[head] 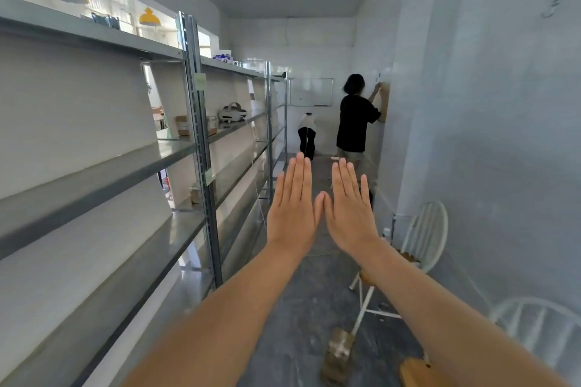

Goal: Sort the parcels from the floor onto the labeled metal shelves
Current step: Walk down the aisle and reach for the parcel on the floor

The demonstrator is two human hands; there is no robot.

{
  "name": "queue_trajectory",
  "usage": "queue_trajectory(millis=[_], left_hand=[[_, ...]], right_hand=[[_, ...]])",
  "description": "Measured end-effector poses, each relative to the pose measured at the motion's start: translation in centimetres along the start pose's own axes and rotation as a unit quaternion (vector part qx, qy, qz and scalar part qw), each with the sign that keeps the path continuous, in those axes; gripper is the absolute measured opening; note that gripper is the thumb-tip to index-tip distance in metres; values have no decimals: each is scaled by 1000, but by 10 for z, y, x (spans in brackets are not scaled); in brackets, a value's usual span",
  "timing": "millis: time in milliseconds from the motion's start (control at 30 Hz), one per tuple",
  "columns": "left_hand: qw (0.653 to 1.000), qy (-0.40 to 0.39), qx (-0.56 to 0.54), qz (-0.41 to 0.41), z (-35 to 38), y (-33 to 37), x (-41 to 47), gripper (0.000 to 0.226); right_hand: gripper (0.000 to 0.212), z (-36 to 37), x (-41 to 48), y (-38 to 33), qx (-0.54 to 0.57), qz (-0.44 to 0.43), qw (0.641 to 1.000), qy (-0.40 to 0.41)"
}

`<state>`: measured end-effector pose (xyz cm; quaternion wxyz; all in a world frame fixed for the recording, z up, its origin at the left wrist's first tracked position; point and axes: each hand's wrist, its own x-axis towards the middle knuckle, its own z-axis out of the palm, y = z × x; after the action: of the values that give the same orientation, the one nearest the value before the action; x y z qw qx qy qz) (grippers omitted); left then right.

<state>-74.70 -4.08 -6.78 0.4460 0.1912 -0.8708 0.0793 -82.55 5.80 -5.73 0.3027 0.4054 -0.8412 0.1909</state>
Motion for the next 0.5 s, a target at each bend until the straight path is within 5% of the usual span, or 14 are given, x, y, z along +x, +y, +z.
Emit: queue_trajectory(millis=[500], left_hand=[[994,4,-97,44,66,-25,57,65]], right_hand=[[68,43,59,14,-63,54,996,19]])
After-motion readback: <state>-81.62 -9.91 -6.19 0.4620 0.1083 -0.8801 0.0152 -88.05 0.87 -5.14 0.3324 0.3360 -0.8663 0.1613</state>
